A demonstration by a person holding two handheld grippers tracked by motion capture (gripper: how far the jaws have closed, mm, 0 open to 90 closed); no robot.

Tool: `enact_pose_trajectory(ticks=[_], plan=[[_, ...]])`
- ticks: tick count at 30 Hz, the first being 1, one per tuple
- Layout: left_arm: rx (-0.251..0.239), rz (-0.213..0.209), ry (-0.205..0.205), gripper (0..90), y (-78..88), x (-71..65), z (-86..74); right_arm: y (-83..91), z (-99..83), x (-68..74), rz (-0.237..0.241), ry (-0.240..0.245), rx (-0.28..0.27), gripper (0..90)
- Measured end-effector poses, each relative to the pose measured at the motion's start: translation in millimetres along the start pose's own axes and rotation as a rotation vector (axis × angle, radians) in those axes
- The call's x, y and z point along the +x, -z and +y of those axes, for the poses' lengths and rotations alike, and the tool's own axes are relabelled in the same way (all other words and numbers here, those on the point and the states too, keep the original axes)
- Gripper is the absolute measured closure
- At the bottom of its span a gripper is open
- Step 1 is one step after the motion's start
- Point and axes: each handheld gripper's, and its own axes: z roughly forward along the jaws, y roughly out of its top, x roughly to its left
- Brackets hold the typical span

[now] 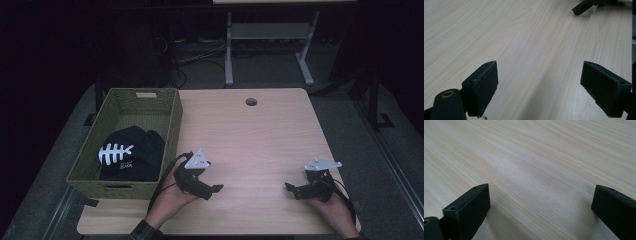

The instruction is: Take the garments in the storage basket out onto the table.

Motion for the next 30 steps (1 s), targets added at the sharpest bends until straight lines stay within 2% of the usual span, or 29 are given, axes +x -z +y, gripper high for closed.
enact_pose_trajectory(ticks=[10,21,30], plan=[[-0.007,-0.007,-0.004,13.9,11.2,1.7,11.0,0.0,0.0,0.0,0.0,0.0,0.0,1.4],[0.008,-0.016,-0.015,13.9,17.1,5.9,17.5,0.1,0.0,0.0,0.001,0.0,0.0,1.4],[-0.019,-0.002,-0.013,13.9,31.2,13.2,27.6,0.1,0.0,0.1,0.001,0.0,0.0,1.4]])
